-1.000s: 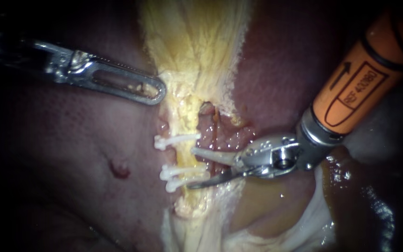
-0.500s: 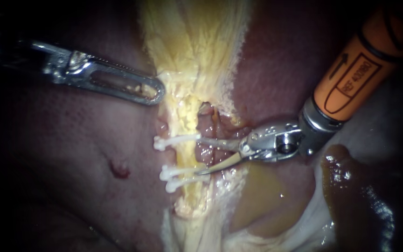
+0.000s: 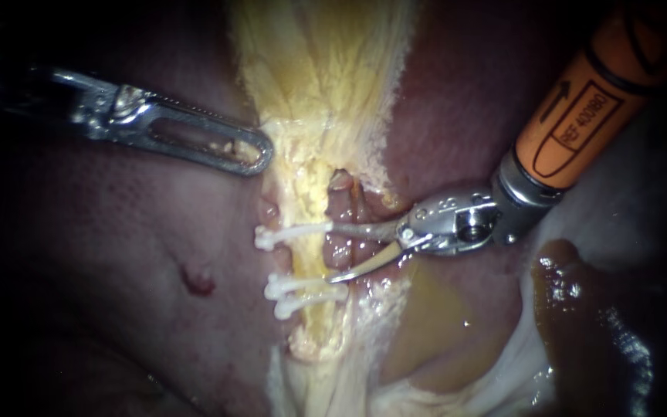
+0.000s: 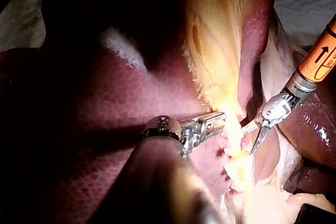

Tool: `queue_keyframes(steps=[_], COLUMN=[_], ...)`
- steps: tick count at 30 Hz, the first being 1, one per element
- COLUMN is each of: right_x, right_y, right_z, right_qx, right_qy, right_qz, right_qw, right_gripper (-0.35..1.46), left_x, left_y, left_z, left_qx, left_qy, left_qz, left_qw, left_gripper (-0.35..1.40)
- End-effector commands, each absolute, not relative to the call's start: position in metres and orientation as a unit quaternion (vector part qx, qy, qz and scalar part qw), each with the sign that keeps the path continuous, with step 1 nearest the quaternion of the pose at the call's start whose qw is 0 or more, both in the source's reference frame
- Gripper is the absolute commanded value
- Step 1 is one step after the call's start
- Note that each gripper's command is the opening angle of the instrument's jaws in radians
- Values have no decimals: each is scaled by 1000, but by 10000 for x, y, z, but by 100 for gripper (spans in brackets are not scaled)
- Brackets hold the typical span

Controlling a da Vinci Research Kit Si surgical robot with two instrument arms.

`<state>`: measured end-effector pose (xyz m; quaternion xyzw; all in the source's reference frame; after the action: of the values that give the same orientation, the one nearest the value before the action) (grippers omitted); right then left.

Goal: Go to the cutting position left tube

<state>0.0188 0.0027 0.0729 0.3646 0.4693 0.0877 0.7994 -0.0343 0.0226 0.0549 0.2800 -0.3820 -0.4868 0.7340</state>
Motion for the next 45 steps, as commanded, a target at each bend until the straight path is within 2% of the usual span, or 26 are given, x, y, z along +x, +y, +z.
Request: queue_keyframes(steps=[1,9,21,32,45], right_x=[189,200,224,248,268], right_y=[26,23,9,10,10], right_z=[728,723,726,720,715], right_qx=[366,380,374,376,377], right_qy=[472,483,494,534,549], right_qz=[85,59,45,61,67], right_qw=[798,787,783,755,743], right_gripper=[139,132,128,122,117], left_x=[-343,-343,-346,-347,-349], left_y=[226,226,227,228,229], left_z=[549,549,549,550,552], left_qx=[280,280,280,280,279], left_qy=[-382,-382,-382,-382,-382], left_qz=[-487,-487,-487,-488,-488], left_qw=[734,734,734,734,734], left_gripper=[-35,-35,-35,-35,-35])
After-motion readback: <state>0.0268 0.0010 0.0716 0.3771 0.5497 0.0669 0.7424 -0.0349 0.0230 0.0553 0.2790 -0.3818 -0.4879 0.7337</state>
